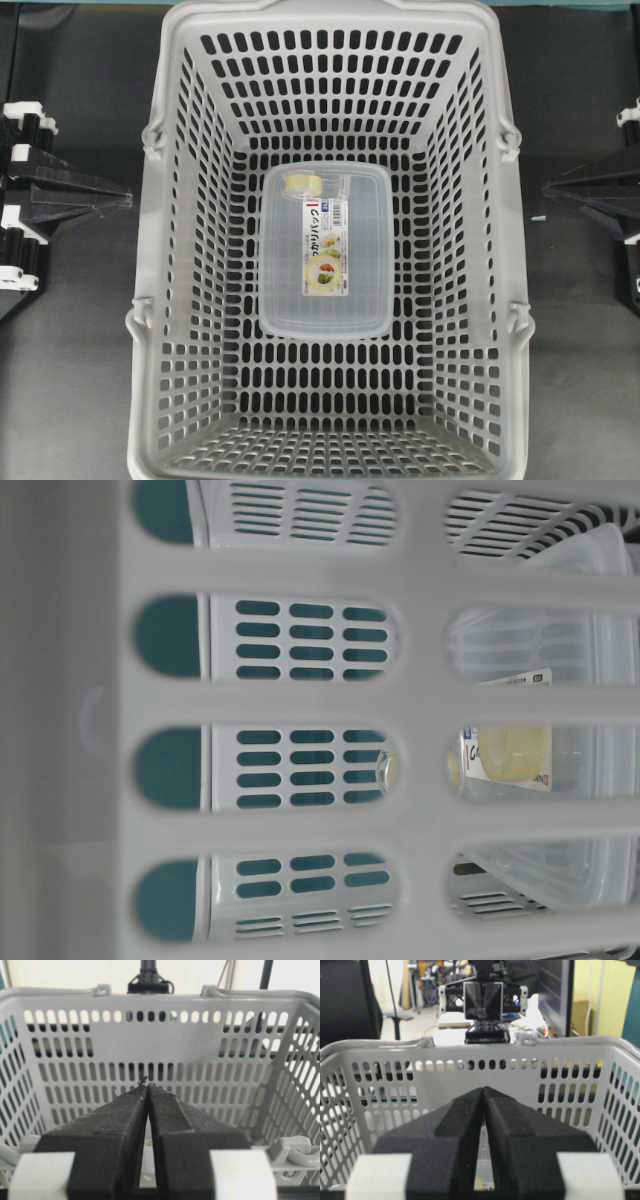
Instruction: Pick up the cellophane tape from the shopping basket with the left arm.
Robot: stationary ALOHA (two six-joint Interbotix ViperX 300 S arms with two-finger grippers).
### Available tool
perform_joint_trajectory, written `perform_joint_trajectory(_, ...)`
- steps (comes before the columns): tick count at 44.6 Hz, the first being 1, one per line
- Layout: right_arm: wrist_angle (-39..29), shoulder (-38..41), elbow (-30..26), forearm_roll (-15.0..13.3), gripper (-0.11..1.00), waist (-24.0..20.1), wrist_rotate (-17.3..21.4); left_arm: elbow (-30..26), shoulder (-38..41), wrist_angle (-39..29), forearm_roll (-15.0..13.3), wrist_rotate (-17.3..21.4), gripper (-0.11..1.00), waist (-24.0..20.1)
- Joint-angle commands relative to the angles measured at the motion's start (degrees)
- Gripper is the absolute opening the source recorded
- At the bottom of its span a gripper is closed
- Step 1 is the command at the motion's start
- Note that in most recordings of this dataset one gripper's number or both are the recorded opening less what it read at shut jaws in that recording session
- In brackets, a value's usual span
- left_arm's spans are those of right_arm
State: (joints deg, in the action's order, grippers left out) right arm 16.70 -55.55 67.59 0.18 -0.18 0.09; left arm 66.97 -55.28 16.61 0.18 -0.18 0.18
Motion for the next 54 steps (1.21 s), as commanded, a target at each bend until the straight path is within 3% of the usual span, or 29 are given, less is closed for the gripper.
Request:
perform_joint_trajectory(1,0.0,0.5,-1.1,0.2,0.01,0.4,0.0,-5.6,0.6,-4.7,2.3,-2.4,0.06,0.4)
perform_joint_trajectory(9,-11.9,-0.4,-3.4,0.3,0.0,-0.2,0.8,-16.1,2.9,-21.4,2.3,-4.7,0.0,1.1)
perform_joint_trajectory(22,-29.4,-3.4,-7.9,0.2,0.0,-2.5,0.5,-31.8,15.8,-38.1,2.3,-4.5,0.0,3.5)
perform_joint_trajectory(40,-32.9,-6.1,-8.3,0.3,0.03,-2.5,0.4,-48.8,34.7,-57.8,2.3,-4.5,0.0,4.1)
perform_joint_trajectory(44,-33.3,-6.3,-8.2,0.2,0.14,-2.5,0.4,-51.9,38.2,-61.4,2.3,-4.4,0.0,4.0)
perform_joint_trajectory(49,-33.6,-6.6,-8.1,0.3,0.43,-2.5,0.4,-55.2,42.5,-64.4,2.3,-4.3,0.02,3.9)
perform_joint_trajectory(51,-33.4,-6.9,-8.1,0.2,0.58,-2.5,0.4,-56.6,44.8,-65.4,2.3,-4.3,0.08,3.7)
perform_joint_trajectory(54,-33.5,-7.2,-8.0,0.2,0.74,-2.7,0.4,-57.8,46.9,-66.4,2.4,-4.3,0.27,3.5)
